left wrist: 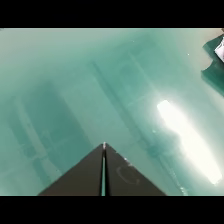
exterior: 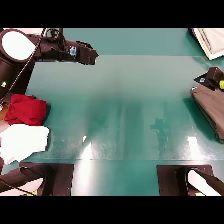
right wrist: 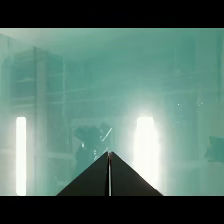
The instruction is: Fold the shirts.
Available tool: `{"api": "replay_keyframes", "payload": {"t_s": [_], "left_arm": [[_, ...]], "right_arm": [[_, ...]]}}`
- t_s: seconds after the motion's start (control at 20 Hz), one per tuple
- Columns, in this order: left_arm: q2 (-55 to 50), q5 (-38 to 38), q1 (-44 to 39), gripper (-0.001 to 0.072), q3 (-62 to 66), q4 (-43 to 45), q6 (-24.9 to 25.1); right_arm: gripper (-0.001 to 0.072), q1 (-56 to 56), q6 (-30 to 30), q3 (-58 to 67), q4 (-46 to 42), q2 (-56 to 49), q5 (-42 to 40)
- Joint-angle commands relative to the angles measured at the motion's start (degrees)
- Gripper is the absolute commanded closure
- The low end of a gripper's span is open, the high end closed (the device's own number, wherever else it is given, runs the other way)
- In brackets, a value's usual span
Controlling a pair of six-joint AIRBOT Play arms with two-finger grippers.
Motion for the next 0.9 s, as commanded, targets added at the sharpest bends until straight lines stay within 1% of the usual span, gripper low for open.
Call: {"api": "replay_keyframes", "payload": {"t_s": [0.0,0.5,0.6,0.7,0.75,0.85], "left_arm": [[0.00,0.15,-0.04,0.0683,0.04,0.02,-0.02],[0.00,0.15,-0.04,0.0683,0.04,0.00,-0.04],[0.00,1.09,-0.04,0.0683,0.04,-1.18,-0.07],[0.13,1.79,0.57,0.0683,0.63,-0.57,-0.04],[0.57,-0.96,1.66,0.0683,1.90,0.92,-0.15],[2.08,-10.05,5.38,0.0681,5.40,9.27,-2.01]], "right_arm": [[0.0697,0.09,0.00,0.00,0.07,-0.02,-0.02],[0.0697,0.09,0.00,0.00,0.04,-0.02,1.22],[0.0697,0.09,0.00,0.00,0.04,-0.02,1.27],[0.0697,0.09,0.00,0.00,0.07,-0.02,1.25],[0.0697,0.09,0.00,0.00,0.04,-0.02,1.22],[0.0697,0.09,0.00,0.00,-0.04,-0.02,1.20]]}}
